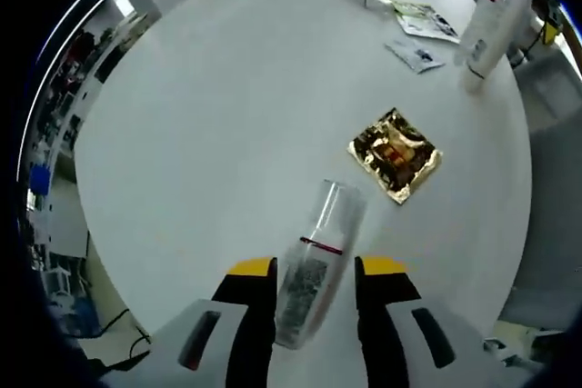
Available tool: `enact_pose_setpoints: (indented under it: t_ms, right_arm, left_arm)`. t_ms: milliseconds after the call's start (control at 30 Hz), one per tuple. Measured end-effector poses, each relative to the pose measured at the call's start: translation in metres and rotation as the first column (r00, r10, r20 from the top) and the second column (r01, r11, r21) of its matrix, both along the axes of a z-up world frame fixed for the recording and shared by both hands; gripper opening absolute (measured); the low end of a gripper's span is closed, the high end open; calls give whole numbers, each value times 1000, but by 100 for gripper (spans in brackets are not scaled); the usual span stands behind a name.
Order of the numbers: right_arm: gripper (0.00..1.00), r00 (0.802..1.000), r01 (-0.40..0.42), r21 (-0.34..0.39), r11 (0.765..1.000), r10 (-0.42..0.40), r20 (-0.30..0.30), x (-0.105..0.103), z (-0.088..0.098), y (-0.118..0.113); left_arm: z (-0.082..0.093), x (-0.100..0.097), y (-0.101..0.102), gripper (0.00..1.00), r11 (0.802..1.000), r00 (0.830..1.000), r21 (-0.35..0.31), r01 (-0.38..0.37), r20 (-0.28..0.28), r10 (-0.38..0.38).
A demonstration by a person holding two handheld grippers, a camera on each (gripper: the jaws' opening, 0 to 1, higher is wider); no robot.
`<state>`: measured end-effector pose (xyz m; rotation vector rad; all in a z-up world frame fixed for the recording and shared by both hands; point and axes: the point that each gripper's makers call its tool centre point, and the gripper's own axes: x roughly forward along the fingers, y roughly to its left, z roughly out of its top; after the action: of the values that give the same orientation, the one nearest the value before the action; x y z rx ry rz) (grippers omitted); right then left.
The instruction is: Arrange the skincare products in the storage area until every visible bottle or jar stands upright without overlapping.
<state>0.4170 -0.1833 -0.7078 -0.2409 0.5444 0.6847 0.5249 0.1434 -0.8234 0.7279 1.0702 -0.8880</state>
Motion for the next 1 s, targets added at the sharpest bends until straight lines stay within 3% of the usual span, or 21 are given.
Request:
enact_pose_setpoints:
  t_ms: [667,1000]
  right_arm:
    - [100,1000,12,5,1000,-12,-21,5,-5,-4]
    - [100,1000,-2,3,1000,2,-18,3,-4,2]
  left_arm:
    - [-5,-5,0,17,1000,999,-4,-22,-41,22]
    - [3,-4,-4,16,997,998,-35,-66,-7,66]
